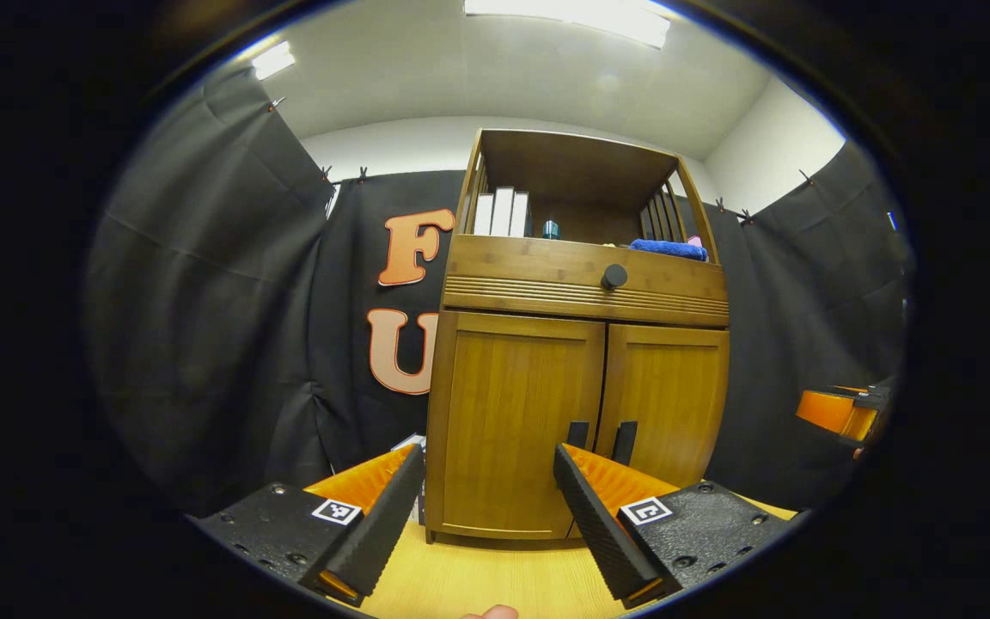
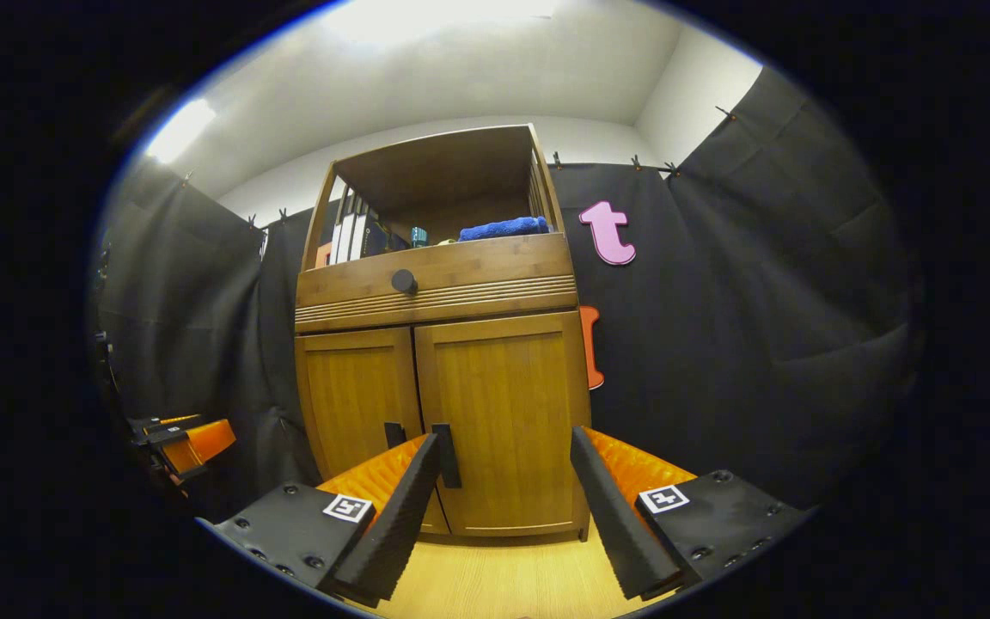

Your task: Open the right door of the double-door shoe cabinet with the right hand, and open the left door with the left hand.

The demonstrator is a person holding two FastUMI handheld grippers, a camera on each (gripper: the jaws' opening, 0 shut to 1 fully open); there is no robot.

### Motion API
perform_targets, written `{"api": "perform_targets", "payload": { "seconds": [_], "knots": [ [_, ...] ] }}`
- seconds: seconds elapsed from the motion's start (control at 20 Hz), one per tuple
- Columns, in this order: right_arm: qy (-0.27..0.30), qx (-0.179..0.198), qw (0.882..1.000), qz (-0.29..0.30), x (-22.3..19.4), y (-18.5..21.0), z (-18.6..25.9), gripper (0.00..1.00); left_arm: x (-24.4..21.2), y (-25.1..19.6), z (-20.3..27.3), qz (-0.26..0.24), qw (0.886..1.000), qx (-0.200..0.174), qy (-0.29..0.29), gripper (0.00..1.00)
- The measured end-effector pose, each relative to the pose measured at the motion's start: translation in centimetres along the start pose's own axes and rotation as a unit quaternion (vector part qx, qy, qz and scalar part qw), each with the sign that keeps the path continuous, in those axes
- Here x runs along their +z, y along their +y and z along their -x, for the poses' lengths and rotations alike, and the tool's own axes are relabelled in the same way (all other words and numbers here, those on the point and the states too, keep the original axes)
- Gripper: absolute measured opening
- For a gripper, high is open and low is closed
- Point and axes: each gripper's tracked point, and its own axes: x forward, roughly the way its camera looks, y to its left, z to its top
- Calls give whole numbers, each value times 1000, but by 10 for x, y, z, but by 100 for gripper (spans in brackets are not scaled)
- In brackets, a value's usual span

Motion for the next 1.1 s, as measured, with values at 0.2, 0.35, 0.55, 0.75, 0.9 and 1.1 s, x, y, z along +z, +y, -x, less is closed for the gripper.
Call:
{"api": "perform_targets", "payload": {
  "seconds": [0.2,0.35,0.55,0.75,0.9,1.1],
  "knots": [
    [-13,19,1000,8,6,17,-36,89,-4,1,0,0,1000,-1,-2,92],
    [-11,36,999,19,-4,38,-76,97,-9,7,1,3,1000,2,-2,95],
    [-2,50,998,23,-28,65,-134,97,-17,15,5,3,1000,10,5,92],
    [18,49,998,34,-63,84,-199,97,-17,27,5,-3,1000,29,4,95],
    [37,38,998,36,-93,85,-236,89,-17,30,6,-10,999,33,2,92],
    [62,21,998,23,-126,84,-262,99,-22,31,6,-10,999,36,9,95]
  ]
}}
